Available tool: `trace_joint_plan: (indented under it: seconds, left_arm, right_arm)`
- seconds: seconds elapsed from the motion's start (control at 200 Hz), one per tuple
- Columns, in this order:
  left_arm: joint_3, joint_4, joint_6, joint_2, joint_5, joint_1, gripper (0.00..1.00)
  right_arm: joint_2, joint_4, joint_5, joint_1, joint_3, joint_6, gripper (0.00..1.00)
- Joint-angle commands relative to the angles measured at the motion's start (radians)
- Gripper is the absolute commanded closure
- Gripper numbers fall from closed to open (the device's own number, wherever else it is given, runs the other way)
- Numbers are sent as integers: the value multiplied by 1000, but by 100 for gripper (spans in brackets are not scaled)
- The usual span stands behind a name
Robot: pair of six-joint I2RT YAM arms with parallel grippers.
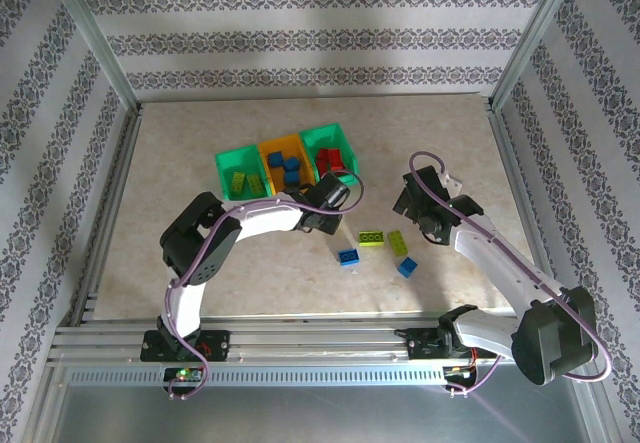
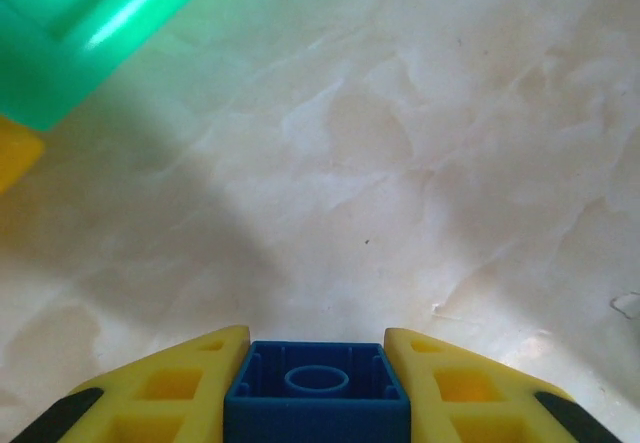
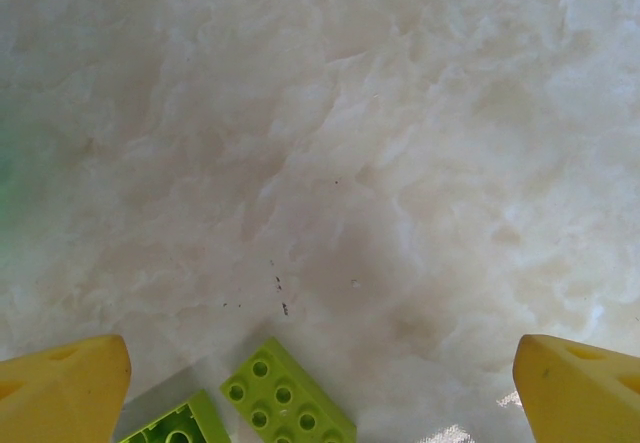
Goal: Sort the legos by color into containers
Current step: Pick up the lego from the center of the table, then place the lego in the container.
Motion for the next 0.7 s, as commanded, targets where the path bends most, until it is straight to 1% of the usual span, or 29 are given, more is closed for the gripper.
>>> trace_joint_plan:
  seconds: [0.0,0.095,0.2,0.32,0.48,0.695]
  left_arm:
    - [-1,-28,30,-95,-50,23,72]
    - [10,-39,35,-152,-54,52,72]
    - [11,-37,47,-206,-86,88,72]
    - [19,-35,57,-229,-100,151,72]
    - [61,-39,86,-189,-114,233,72]
    - [134,-36,95,-95,-71,306,72]
  right_arm:
    - [5,7,15,11,28,14,2]
    - [7,8,17,15,26,14,2]
    - [13,16,19,18,25,21,2]
    - [28,34,15,26,32,25,2]
    - [54,44,18,43,58,29,2]
    - [73,59,20,65,83,34,2]
